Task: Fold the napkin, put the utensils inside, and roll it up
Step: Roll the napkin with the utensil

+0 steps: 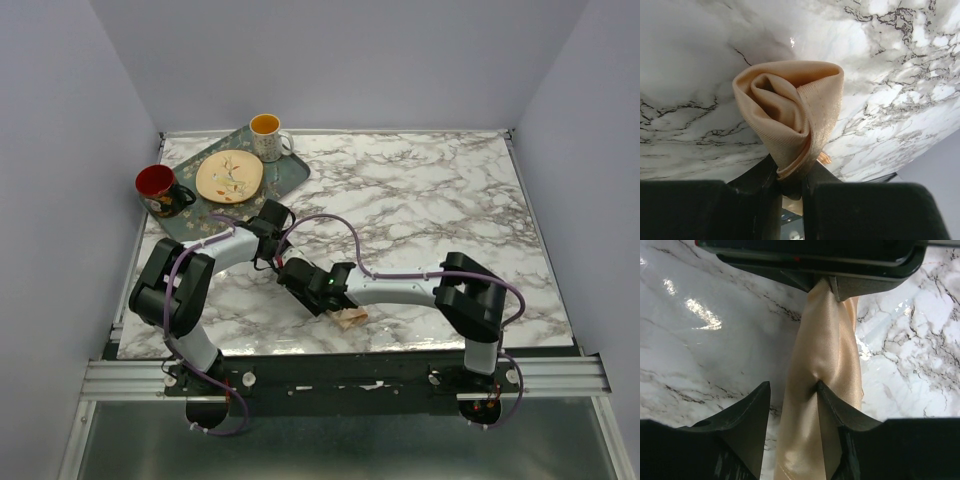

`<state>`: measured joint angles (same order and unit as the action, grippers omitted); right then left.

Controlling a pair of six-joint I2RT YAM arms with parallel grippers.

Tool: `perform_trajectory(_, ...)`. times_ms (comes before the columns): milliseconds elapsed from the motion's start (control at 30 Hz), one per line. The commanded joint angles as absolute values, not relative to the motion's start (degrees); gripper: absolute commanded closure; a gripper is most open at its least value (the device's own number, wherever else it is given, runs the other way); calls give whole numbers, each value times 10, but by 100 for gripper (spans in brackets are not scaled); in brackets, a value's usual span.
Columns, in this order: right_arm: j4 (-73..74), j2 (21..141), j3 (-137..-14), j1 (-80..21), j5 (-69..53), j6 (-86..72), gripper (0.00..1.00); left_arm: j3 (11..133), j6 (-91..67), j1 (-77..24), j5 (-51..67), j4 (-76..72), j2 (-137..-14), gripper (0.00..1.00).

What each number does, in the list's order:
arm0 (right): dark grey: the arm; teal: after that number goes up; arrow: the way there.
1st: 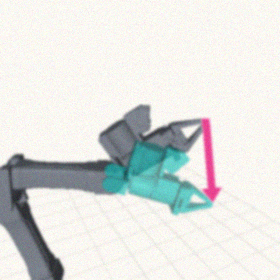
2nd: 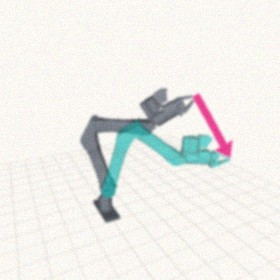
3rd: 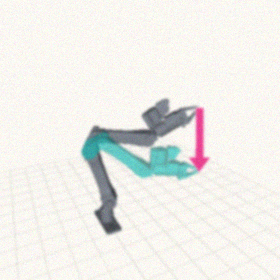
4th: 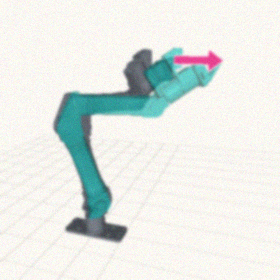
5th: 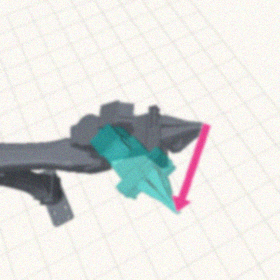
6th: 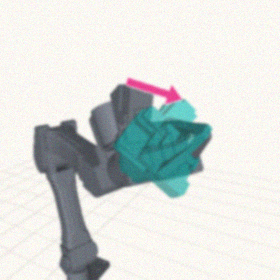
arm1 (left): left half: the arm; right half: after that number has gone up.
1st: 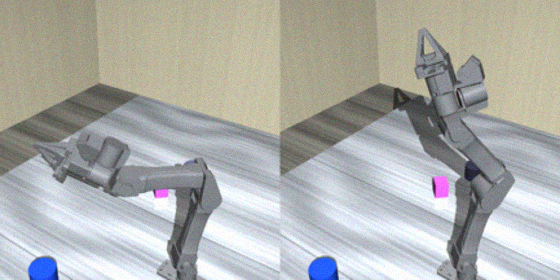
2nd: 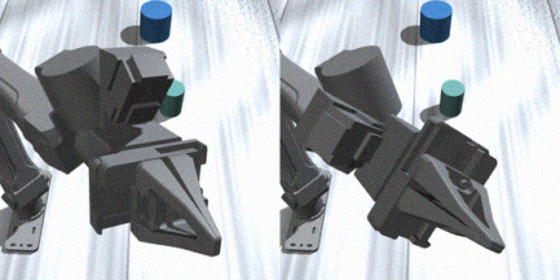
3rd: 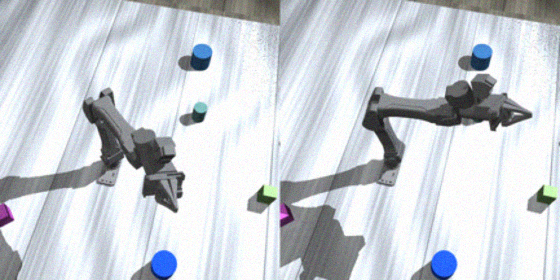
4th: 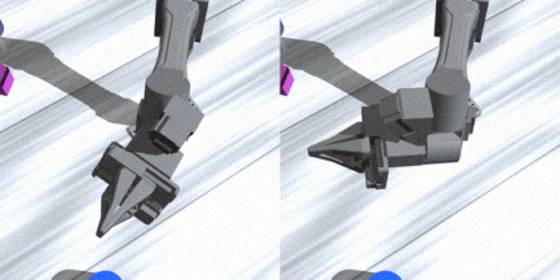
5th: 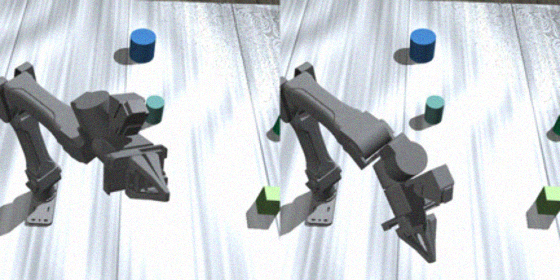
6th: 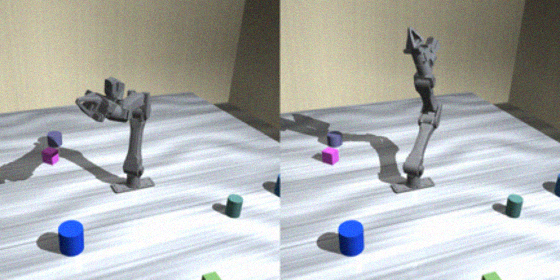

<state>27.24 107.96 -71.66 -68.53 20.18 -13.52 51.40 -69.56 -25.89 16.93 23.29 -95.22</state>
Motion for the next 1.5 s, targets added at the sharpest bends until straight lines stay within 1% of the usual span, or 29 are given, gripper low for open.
perform_trajectory(0, 284, 1108, -734, -687, 266, -144, 51, 506, -714, -259, 200, 229, -948, 98)
perform_trajectory(33, 287, 1108, -735, -687, 276, -144, 51, 505, -713, -259, 200, 229, -947, 98)
perform_trajectory(167, 288, 1104, -732, -688, 305, -134, 43, 499, -710, -255, 200, 228, -943, 98)
perform_trajectory(400, 273, 1061, -721, -704, 266, -121, 40, 498, -705, -249, 200, 221, -947, 99)
perform_trajectory(567, 272, 1070, -714, -702, 288, -119, 34, 497, -703, -248, 200, 222, -944, 100)
perform_trajectory(733, 271, 1090, -723, -693, 279, -117, 33, 496, -705, -247, 207, 222, -936, 100)
perform_trajectory(800, 271, 1099, -724, -690, 279, -117, 34, 497, -705, -246, 207, 226, -935, 100)
perform_trajectory(833, 270, 1101, -725, -690, 279, -113, 36, 500, -704, -246, 207, 227, -933, 100)
perform_trajectory(933, 267, 1107, -725, -689, 276, -112, 45, 500, -707, -247, 207, 227, -933, 100)
perform_trajectory(967, 264, 1108, -723, -689, 272, -112, 52, 500, -708, -247, 207, 227, -934, 100)
perform_trajectory(1033, 262, 1114, -722, -689, 269, -114, 60, 502, -709, -247, 208, 225, -934, 100)
perform_trajectory(1067, 262, 1114, -722, -688, 268, -115, 71, 502, -708, -247, 208, 226, -934, 100)
perform_trajectory(1100, 262, 1114, -719, -688, 269, -117, 75, 503, -708, -247, 207, 227, -934, 100)
perform_trajectory(1133, 262, 1113, -718, -687, 269, -120, 77, 502, -706, -247, 207, 227, -933, 100)
perform_trajectory(1167, 259, 1107, -716, -684, 268, -120, 81, 502, -706, -246, 207, 227, -933, 100)
perform_trajectory(1233, 258, 1103, -712, -678, 248, -121, 84, 497, -705, -246, 207, 224, -935, 99)
perform_trajectory(1300, 244, 1092, -702, -664, 209, -118, 90, 496, -697, -245, 208, 220, -936, 98)
perform_trajectory(1367, 228, 1084, -687, -644, 175, -117, 97, 501, -681, -245, 201, 222, -933, 82)
perform_trajectory(1400, 221, 1075, -682, -636, 127, -113, 98, 504, -672, -244, 197, 225, -929, 75)
perform_trajectory(1433, 215, 1071, -672, -630, 113, -111, 100, 511, -665, -243, 192, 226, -920, 64)
perform_trajectory(1467, 208, 1067, -668, -617, 98, -112, 99, 516, -654, -239, 175, 236, -915, 57)
